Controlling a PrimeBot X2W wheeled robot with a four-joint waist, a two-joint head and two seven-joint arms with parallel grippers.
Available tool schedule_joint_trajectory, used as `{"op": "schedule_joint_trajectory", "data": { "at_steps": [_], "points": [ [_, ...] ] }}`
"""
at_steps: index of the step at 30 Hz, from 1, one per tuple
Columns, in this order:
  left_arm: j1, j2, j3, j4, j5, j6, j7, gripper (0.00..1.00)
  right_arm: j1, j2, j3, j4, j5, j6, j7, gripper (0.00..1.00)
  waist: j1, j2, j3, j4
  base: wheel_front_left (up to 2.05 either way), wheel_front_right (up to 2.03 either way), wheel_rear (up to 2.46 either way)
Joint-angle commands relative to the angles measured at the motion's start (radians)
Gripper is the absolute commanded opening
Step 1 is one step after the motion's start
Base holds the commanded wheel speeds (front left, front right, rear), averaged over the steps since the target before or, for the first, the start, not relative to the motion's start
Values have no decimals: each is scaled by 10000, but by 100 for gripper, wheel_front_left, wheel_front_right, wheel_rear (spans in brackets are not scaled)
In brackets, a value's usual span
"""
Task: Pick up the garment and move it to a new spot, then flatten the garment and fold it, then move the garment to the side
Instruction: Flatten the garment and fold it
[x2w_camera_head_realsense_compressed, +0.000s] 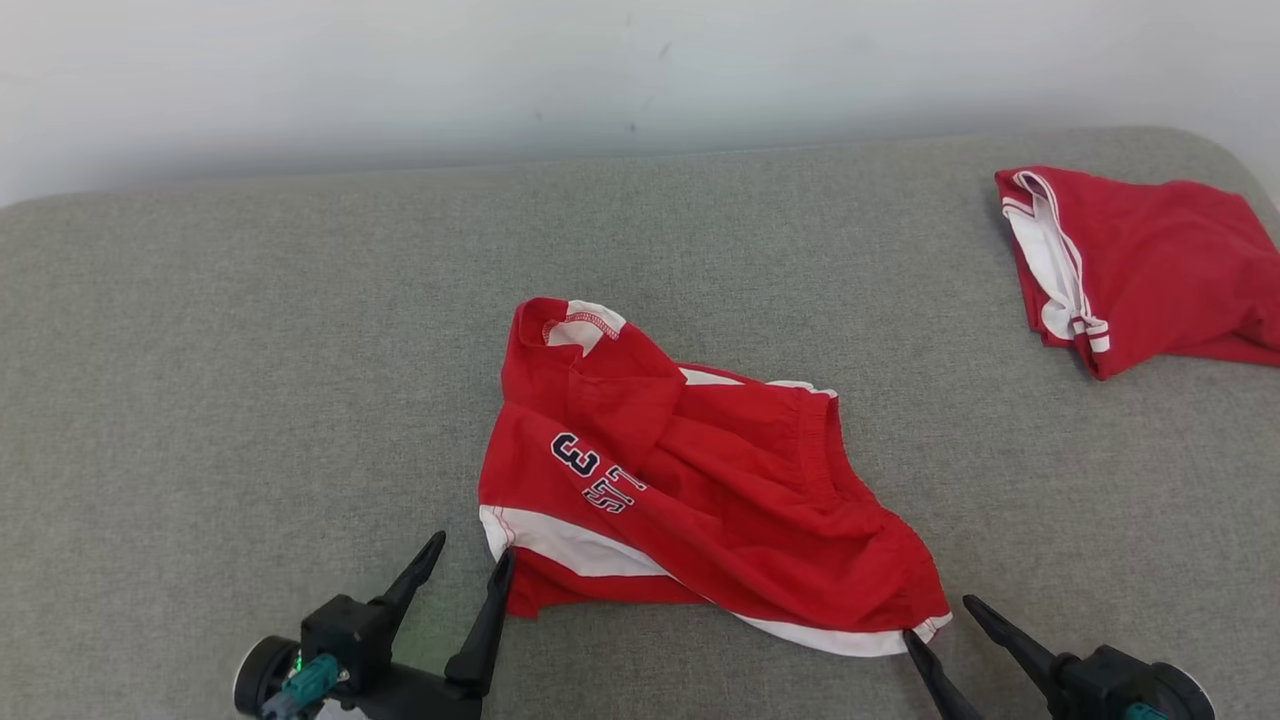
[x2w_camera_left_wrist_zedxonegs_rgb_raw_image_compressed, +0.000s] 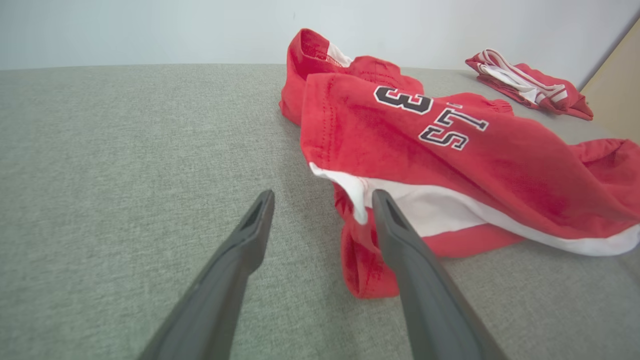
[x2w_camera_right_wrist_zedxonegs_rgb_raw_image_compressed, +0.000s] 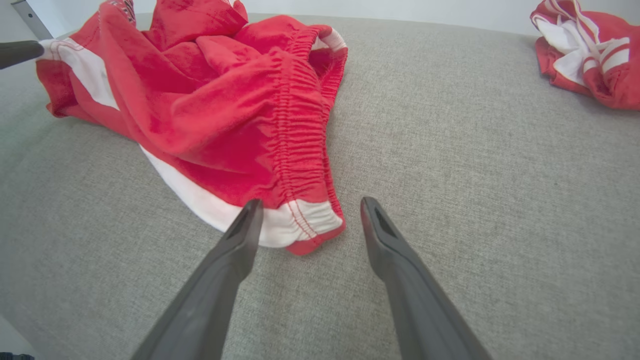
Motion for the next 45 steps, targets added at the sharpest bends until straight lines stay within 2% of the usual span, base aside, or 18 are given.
{"op": "schedule_joint_trajectory", "data": {
  "at_steps": [1,11,12,13,14,15,19,23,32,37,45],
  "points": [
    [-154,61,-46,23,-90,12,-28,100,-131,-54,51,9,35,-22,-1,100,0,-1,23,-14,0,0,0],
    [-960,373,-1132,565,-955,12,-28,100,-1243,-812,1546,439,306,-22,-1,100,0,-1,272,-101,0,0,0],
    [-1045,394,-1225,619,-990,14,-30,72,-1310,-878,1705,559,399,-21,1,100,0,-1,290,-98,0,0,0],
    [-1122,395,-1320,706,-1112,12,-28,44,-1384,-955,1958,715,535,-22,2,85,0,-1,301,-86,0,0,0],
    [-1173,388,-1449,792,-1222,12,-28,0,-1544,-1018,2159,752,571,-22,-1,13,0,-1,309,-74,0,0,0],
    [-1244,375,-1569,844,-1324,12,-28,0,-1721,-1097,2313,774,648,-23,-1,0,0,-1,309,-58,0,0,0],
    [-1248,384,-1722,843,-1545,12,-28,0,-1903,-1285,2690,605,1001,-23,-1,0,0,-1,207,-29,0,0,0],
    [-826,492,-1459,484,-1557,12,-28,0,-1832,-1385,2941,245,1072,-21,-1,0,0,-1,48,-44,0,0,0],
    [678,814,-179,-1209,-1273,132,-30,0,-1211,-1356,2648,-1184,1459,-21,-1,0,0,-1,-184,-65,0,0,0],
    [945,911,210,-1946,-1091,263,-28,0,-1138,-1340,2629,-1609,1559,-21,-1,0,0,-1,-328,-34,0,0,0],
    [99,1411,450,-2843,-1012,244,231,0,-1888,-1350,2330,-2167,2240,-23,-1,0,0,-1,-342,9,0,0,0]
  ]
}}
